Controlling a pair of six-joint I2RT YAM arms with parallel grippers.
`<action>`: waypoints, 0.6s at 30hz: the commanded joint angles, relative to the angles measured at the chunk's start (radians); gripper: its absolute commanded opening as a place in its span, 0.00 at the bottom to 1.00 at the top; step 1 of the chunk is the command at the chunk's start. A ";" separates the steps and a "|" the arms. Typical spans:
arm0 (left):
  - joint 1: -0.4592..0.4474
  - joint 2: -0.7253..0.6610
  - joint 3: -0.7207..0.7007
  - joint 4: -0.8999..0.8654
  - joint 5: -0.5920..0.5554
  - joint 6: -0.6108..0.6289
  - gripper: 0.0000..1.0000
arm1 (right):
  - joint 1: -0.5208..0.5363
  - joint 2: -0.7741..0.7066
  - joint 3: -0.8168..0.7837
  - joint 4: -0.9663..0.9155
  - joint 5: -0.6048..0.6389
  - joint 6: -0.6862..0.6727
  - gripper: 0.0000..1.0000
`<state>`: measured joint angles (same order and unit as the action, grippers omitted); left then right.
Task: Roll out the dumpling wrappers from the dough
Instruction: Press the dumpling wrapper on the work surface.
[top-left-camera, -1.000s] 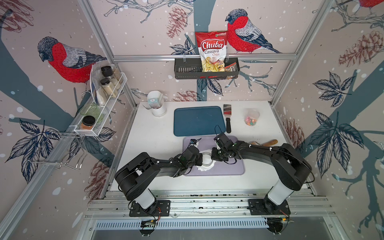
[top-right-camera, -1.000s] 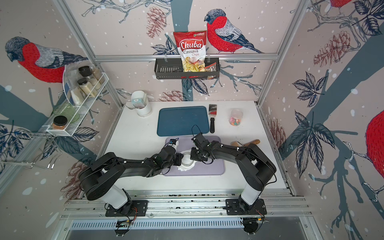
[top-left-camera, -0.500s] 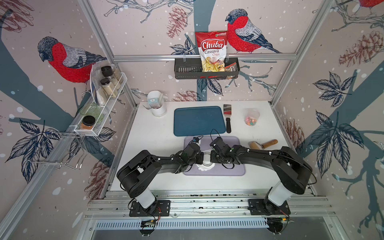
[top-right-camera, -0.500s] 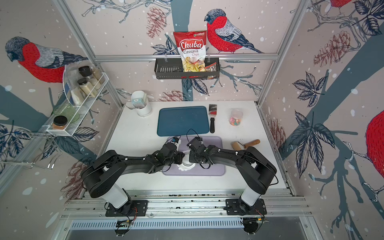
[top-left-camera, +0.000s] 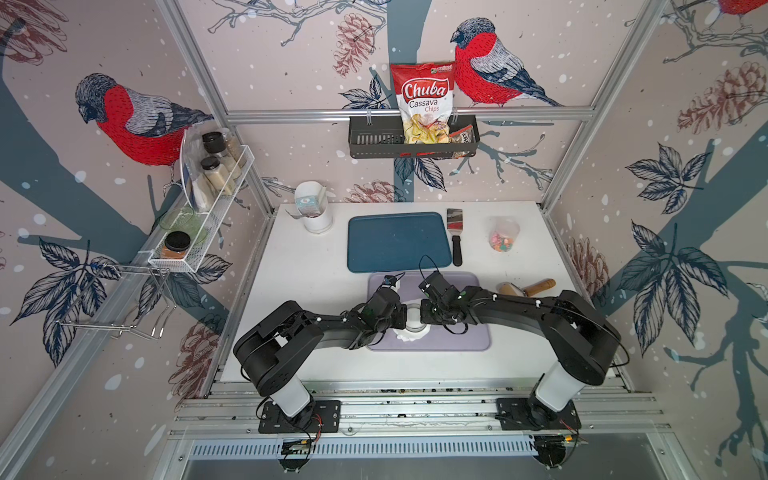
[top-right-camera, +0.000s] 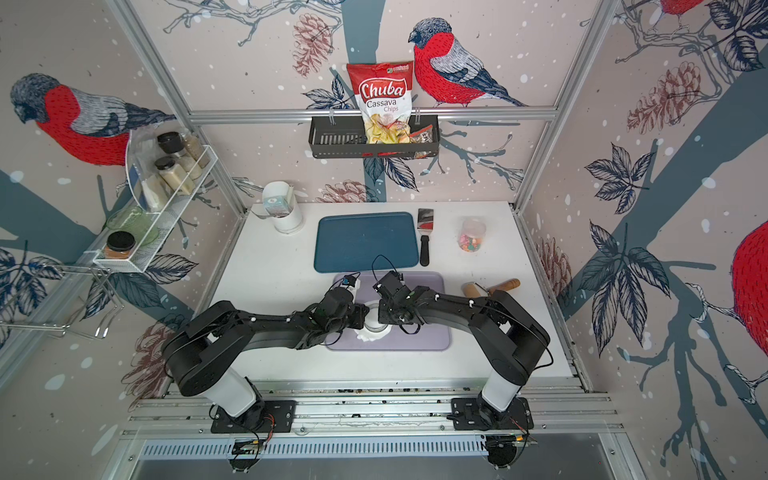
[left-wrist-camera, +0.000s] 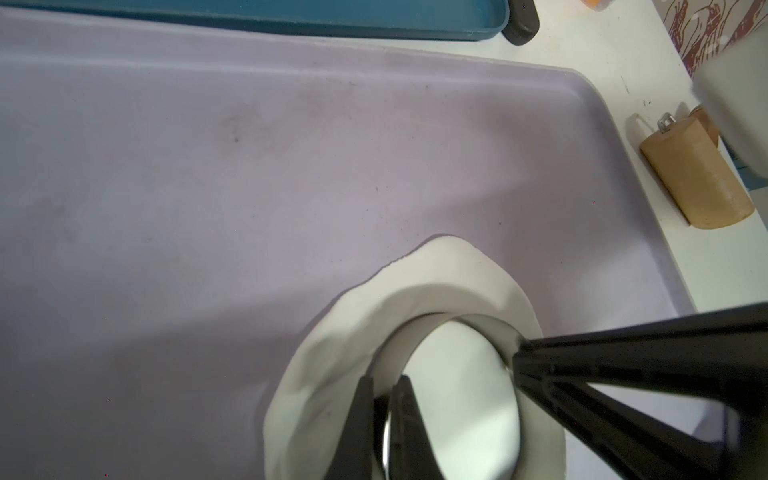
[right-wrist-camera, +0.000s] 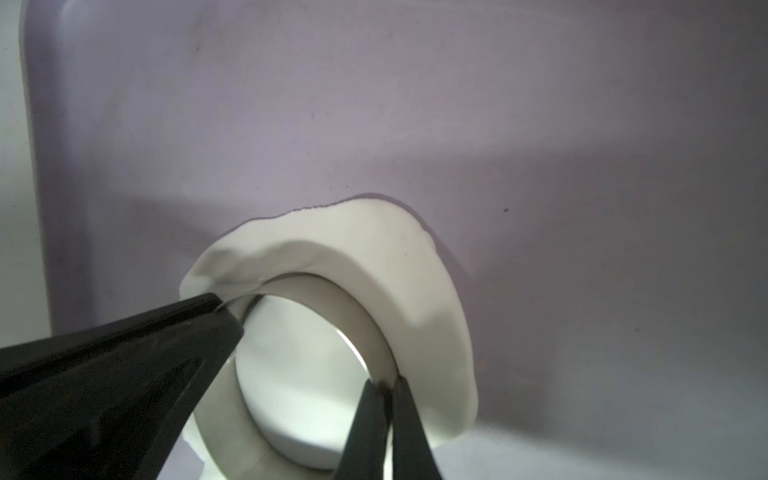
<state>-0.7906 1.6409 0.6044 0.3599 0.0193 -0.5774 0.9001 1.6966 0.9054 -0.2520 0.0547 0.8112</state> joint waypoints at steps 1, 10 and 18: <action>0.010 0.009 0.020 -0.241 0.164 0.038 0.00 | -0.003 0.018 -0.038 0.055 -0.086 0.096 0.00; -0.050 -0.044 -0.068 -0.181 0.217 -0.026 0.00 | -0.147 0.018 0.029 -0.018 0.052 -0.016 0.00; 0.007 -0.003 0.004 -0.244 0.145 0.041 0.00 | 0.010 0.009 0.011 -0.023 0.004 0.056 0.00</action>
<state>-0.7944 1.6211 0.5976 0.3420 0.0162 -0.5644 0.8871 1.6958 0.9386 -0.2943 0.0380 0.7734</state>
